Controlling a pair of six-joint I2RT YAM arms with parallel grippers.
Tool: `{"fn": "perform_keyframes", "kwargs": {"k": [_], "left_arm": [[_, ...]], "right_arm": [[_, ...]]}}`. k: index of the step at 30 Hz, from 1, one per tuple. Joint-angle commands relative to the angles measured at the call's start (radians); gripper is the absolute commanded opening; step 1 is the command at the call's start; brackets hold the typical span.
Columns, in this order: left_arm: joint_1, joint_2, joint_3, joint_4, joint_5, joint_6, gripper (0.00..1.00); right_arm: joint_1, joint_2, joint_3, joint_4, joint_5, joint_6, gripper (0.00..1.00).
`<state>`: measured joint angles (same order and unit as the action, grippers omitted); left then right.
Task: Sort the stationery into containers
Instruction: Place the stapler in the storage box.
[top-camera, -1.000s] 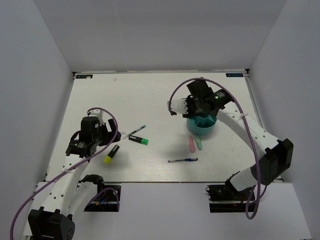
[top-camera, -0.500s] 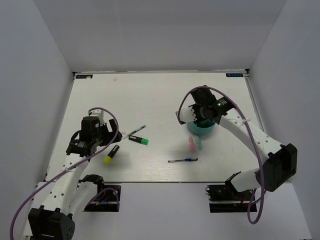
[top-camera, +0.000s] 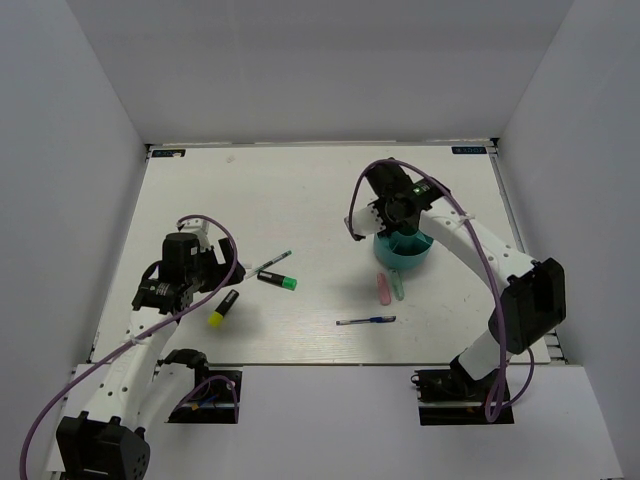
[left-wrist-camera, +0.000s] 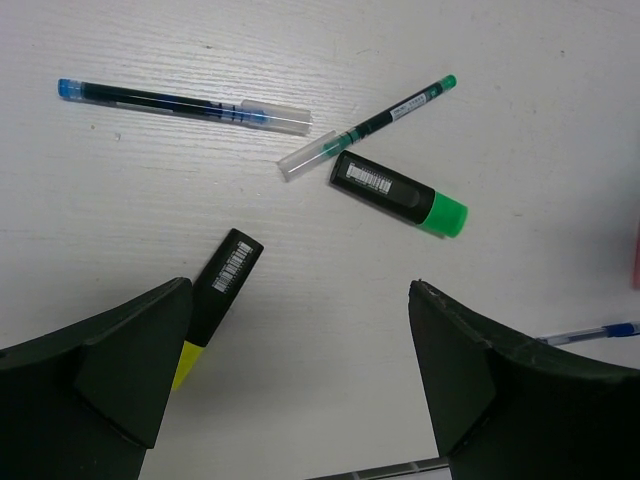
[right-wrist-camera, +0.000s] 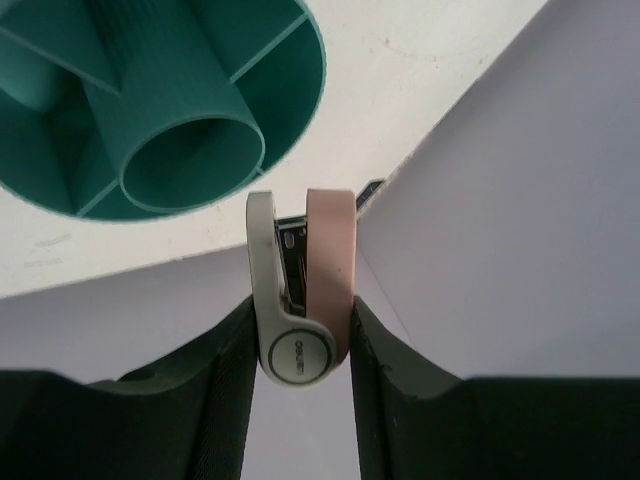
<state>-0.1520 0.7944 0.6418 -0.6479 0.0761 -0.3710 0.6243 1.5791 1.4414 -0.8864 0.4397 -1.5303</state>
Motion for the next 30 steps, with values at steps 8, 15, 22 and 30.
{"fn": "perform_keyframes", "kwargs": {"k": [8, 15, 22, 30], "left_arm": [[0.003, -0.024, 0.010, 0.025, 0.033, 0.003, 0.99], [0.003, -0.024, 0.009, 0.025, 0.031, 0.003, 0.99], [0.005, -0.026, 0.007, 0.027, 0.033, 0.004, 0.99], [0.003, -0.027, 0.010, 0.025, 0.036, 0.003, 0.99]], "right_arm": [[-0.002, 0.009, 0.027, -0.095, 0.114, -0.175, 0.04], [-0.005, 0.036, -0.006, -0.086, 0.143, -0.186, 0.04], [-0.008, 0.062, -0.045, -0.085, 0.166, -0.188, 0.04], [-0.018, 0.081, -0.087, -0.066, 0.205, -0.208, 0.07]]}}
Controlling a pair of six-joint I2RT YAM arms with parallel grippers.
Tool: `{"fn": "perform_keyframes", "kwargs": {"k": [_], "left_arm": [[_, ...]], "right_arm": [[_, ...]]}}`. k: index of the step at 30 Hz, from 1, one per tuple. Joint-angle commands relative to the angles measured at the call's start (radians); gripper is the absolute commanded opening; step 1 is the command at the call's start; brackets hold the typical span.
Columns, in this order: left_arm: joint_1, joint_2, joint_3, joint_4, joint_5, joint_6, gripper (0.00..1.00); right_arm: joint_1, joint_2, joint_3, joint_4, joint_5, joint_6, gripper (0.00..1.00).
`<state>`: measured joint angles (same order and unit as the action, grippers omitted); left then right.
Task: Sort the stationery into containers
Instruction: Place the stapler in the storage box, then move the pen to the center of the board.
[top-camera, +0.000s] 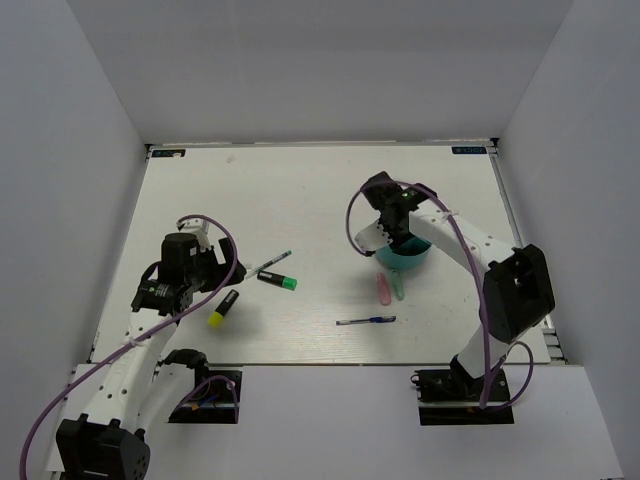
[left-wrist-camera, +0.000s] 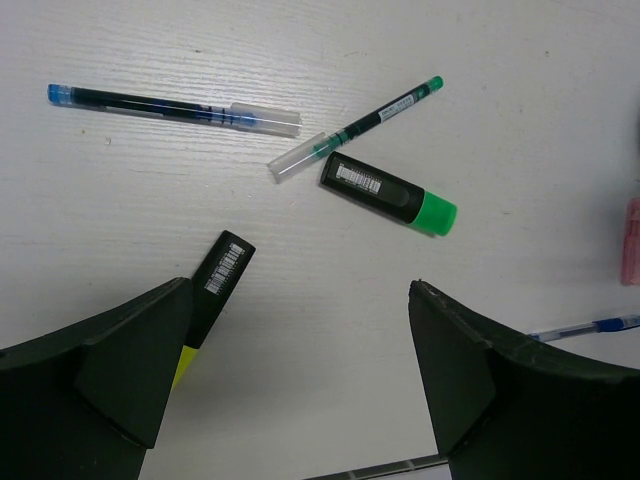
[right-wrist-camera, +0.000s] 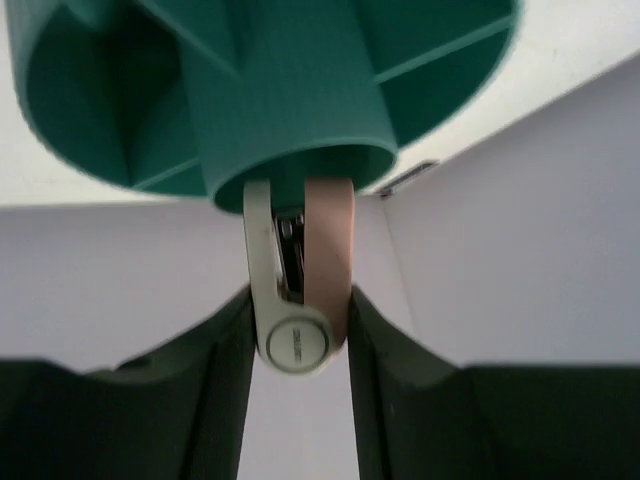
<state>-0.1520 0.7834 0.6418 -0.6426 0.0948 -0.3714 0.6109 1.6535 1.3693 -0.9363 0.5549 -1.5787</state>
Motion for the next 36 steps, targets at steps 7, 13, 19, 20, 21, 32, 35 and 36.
{"fn": "perform_keyframes", "kwargs": {"k": [7, 13, 19, 20, 21, 32, 35, 36], "left_arm": [[0.005, -0.018, 0.007, 0.018, 0.014, 0.006, 0.99], [0.003, -0.015, 0.009, 0.020, 0.014, 0.006, 0.99], [0.005, -0.009, 0.010, 0.018, 0.017, 0.005, 0.99], [0.005, -0.009, 0.010, 0.018, 0.017, 0.006, 0.99], [0.005, -0.007, 0.007, 0.020, 0.016, 0.006, 0.99], [0.005, 0.152, 0.031, 0.043, 0.083, -0.021, 0.08], [0.003, 0.282, 0.116, -0.006, 0.028, -0.072, 0.26], [0.002, 0.309, 0.137, -0.015, -0.002, -0.102, 0.37]], "right_arm": [[-0.005, 0.041, -0.004, -0.015, 0.100, -0.167, 0.29], [0.000, 0.055, 0.030, -0.027, 0.085, -0.149, 0.55], [0.001, 0.048, 0.094, -0.045, 0.057, -0.107, 0.61], [0.003, 0.048, 0.100, -0.048, 0.057, -0.103, 0.61], [0.003, 0.048, 0.106, -0.055, 0.056, -0.098, 0.61], [0.003, -0.006, 0.452, -0.142, -0.383, 0.679, 0.00], [-0.013, -0.105, 0.293, -0.058, -0.533, 1.030, 0.48], [-0.014, -0.130, 0.254, 0.033, -0.614, 1.112, 0.73]]}}
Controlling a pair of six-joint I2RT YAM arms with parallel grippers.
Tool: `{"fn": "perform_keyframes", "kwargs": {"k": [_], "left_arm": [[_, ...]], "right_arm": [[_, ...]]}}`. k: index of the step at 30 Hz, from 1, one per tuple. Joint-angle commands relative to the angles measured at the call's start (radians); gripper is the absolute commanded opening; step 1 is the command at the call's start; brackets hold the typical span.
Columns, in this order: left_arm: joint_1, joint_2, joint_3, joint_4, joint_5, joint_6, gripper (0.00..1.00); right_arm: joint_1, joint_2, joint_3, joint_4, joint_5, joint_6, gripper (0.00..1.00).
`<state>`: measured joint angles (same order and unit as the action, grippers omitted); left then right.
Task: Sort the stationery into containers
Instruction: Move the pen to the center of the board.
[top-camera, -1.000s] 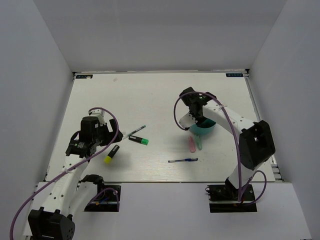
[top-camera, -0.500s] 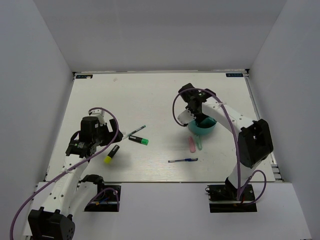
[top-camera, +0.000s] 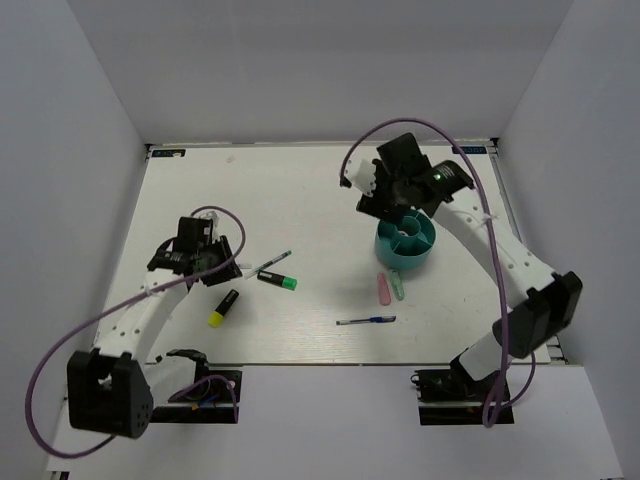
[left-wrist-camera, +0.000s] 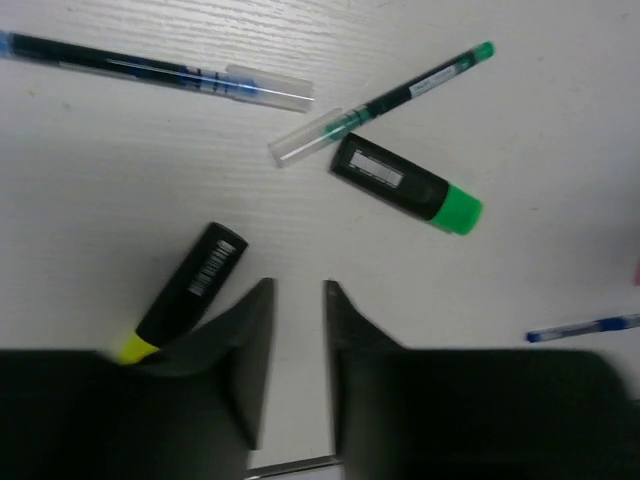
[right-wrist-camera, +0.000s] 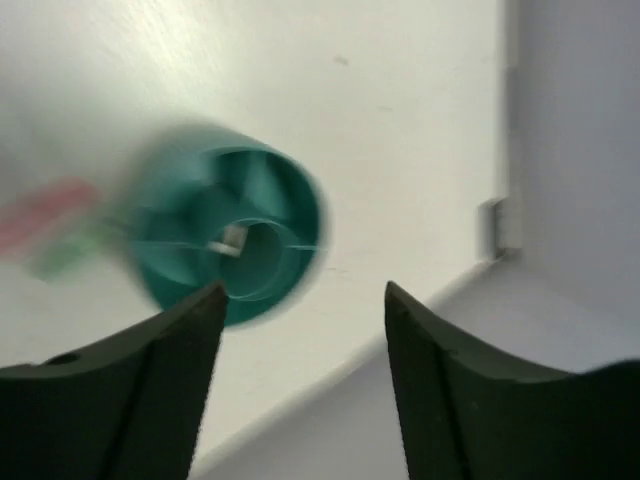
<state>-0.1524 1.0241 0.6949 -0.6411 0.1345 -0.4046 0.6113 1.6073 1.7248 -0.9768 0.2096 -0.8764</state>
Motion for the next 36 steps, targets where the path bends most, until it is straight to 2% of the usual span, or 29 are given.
{"fn": "perform_keyframes", "kwargs": {"k": [1, 2, 3, 4, 5, 6, 7, 9, 11, 13, 14, 17, 20, 24, 36], "left_arm": [[0.002, 0.114, 0.148, -0.055, -0.111, -0.091, 0.49], [-0.001, 0.158, 0.169, -0.064, -0.128, -0.106, 0.56], [0.001, 0.218, 0.236, -0.099, -0.200, -0.175, 0.61], [0.004, 0.218, 0.254, -0.112, -0.216, -0.195, 0.61], [0.005, 0.235, 0.276, -0.136, -0.236, -0.223, 0.61], [0.016, 0.288, 0.297, -0.158, -0.254, -0.294, 0.61], [0.019, 0.310, 0.340, -0.204, -0.325, -0.389, 0.59], [0.043, 0.384, 0.418, -0.305, -0.371, -0.547, 0.58], [0.059, 0.415, 0.463, -0.406, -0.380, -0.730, 0.59], [0.065, 0.470, 0.480, -0.471, -0.381, -0.813, 0.59], [0.070, 0.485, 0.485, -0.501, -0.388, -0.918, 0.59], [0.071, 0.493, 0.453, -0.480, -0.407, -1.040, 0.58], [0.073, 0.511, 0.440, -0.462, -0.418, -1.085, 0.57], [0.071, 0.588, 0.499, -0.515, -0.446, -1.108, 0.57], [0.113, 0.740, 0.512, -0.440, -0.432, -1.131, 0.57]], "right_arm": [[-0.024, -0.102, -0.219, 0.102, -0.297, 0.447, 0.74], [-0.031, -0.160, -0.253, 0.143, -0.318, 0.521, 0.70], [-0.042, -0.208, -0.313, 0.236, -0.385, 0.578, 0.43], [-0.048, -0.208, -0.365, 0.263, -0.403, 0.641, 0.26], [-0.054, -0.225, -0.392, 0.289, -0.417, 0.661, 0.15], [-0.059, -0.256, -0.416, 0.365, -0.467, 0.681, 0.11], [-0.067, -0.289, -0.485, 0.387, -0.470, 0.733, 0.11], [-0.073, -0.340, -0.522, 0.444, -0.493, 0.764, 0.11], [-0.087, -0.360, -0.583, 0.503, -0.496, 0.810, 0.11], [-0.097, -0.398, -0.632, 0.544, -0.500, 0.827, 0.13], [-0.111, -0.406, -0.646, 0.553, -0.500, 0.838, 0.14], [-0.126, -0.463, -0.702, 0.589, -0.510, 0.850, 0.14], [-0.153, -0.495, -0.735, 0.604, -0.519, 0.855, 0.14], [-0.183, -0.526, -0.763, 0.621, -0.538, 0.864, 0.15], [-0.246, -0.560, -0.786, 0.619, -0.610, 0.870, 0.15]]}}
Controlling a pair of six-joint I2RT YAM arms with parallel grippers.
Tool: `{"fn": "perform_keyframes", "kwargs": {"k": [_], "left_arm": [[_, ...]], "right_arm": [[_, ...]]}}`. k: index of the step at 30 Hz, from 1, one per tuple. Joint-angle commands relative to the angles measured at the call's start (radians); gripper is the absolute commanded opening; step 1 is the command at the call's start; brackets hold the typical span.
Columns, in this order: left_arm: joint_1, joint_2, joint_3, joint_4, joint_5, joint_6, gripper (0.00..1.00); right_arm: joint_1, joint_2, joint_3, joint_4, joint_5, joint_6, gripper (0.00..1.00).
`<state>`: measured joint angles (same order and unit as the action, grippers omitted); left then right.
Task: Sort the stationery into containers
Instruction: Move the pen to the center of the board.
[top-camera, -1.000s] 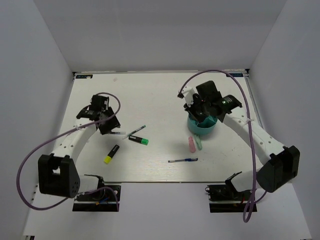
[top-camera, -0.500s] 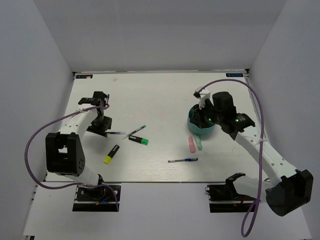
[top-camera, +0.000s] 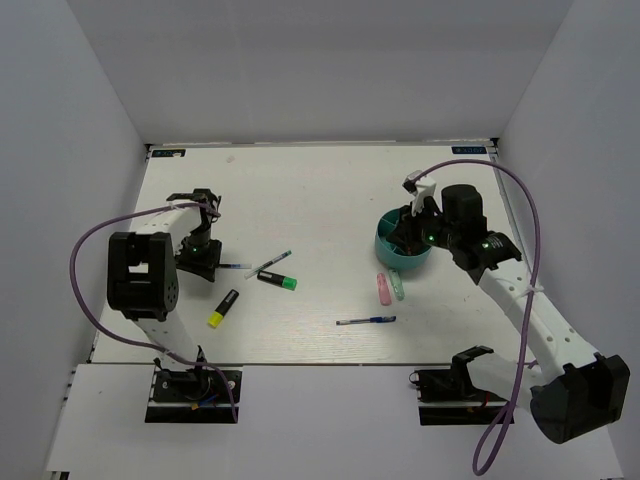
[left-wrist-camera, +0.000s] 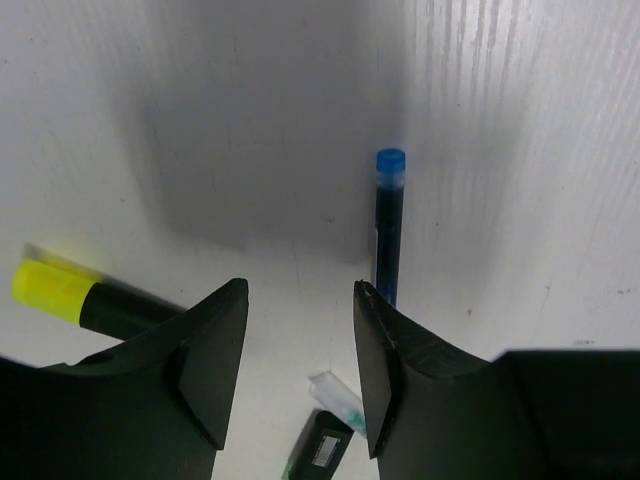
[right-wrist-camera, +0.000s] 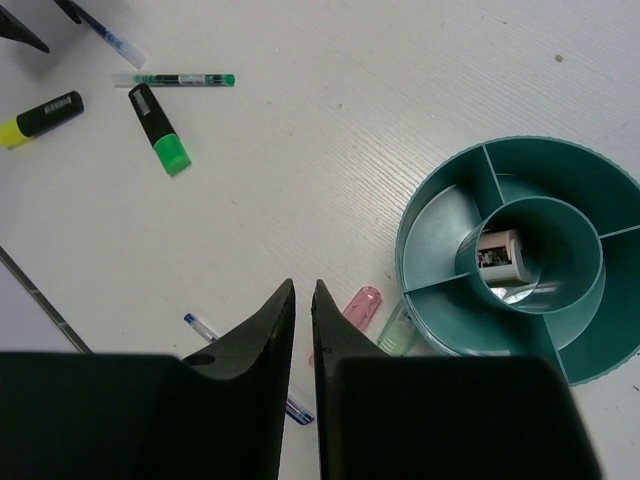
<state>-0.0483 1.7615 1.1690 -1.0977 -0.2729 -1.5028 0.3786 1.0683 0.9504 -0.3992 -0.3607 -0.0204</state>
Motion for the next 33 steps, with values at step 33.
{"fn": "perform_keyframes", "kwargs": {"k": [33], "left_arm": [[0.034, -0.040, -0.057, 0.208, 0.070, 0.092, 0.55]], "right_arm": [[-0.043, 0.042, -0.035, 0.046, -0.093, 0.000, 0.14]]}}
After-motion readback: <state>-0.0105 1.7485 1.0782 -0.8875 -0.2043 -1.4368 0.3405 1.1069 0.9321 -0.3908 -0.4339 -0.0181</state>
